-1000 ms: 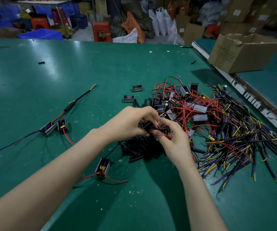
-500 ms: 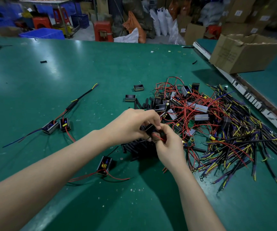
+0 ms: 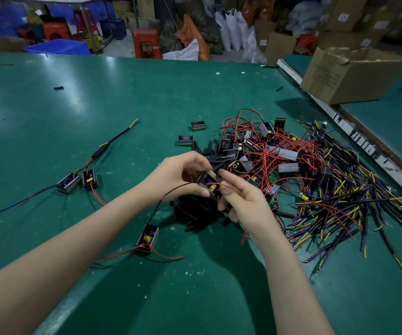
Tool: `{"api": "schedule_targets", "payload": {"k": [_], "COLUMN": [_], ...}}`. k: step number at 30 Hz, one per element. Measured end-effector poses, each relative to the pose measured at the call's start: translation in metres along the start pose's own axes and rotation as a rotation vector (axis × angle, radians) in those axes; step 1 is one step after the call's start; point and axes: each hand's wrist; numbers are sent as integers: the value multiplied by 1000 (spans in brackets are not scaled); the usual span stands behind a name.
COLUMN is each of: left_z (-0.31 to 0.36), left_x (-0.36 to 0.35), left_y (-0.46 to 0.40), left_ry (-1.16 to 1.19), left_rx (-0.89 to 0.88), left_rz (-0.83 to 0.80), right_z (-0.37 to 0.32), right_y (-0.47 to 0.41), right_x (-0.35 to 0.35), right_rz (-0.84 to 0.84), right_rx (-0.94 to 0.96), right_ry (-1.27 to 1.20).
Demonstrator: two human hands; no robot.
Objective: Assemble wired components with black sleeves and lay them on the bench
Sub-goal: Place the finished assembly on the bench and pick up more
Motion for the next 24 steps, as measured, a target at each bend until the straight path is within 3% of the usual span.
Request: {"api": "schedule_targets", "payload": {"k": [5,9,12,14,19,24], "left_z": [-14,-13,-14,-15,-13,-3], "left_x": [-3,-2,-6,-10,-20,-26], "left_y": [1,4,4,5,8,15], "left_ry": [50,183,388,482,647,595], "left_rx": [56,106,166,179,155,128], "left_rz": [137,174,199,193,130,43], "right_z": [-4,-1,-2,-2,3,3], "right_y": [-2,-5,-8,-8,-5,-1], "right_x": [7,8,7,5,-10,-16], "right_rz": [103,258,351,329,169,128], "right_rx": [-35,35,-2,-76,-143,-95], "right_ry": [-148,-87,-319,-497,-307,-472]}}
Point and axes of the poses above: each hand's wrist, its own y-axis away from the middle knuckle, its own x-axis out of the back of the hand, z = x × y, and after that the axes turned 14 degrees about x, right-handed
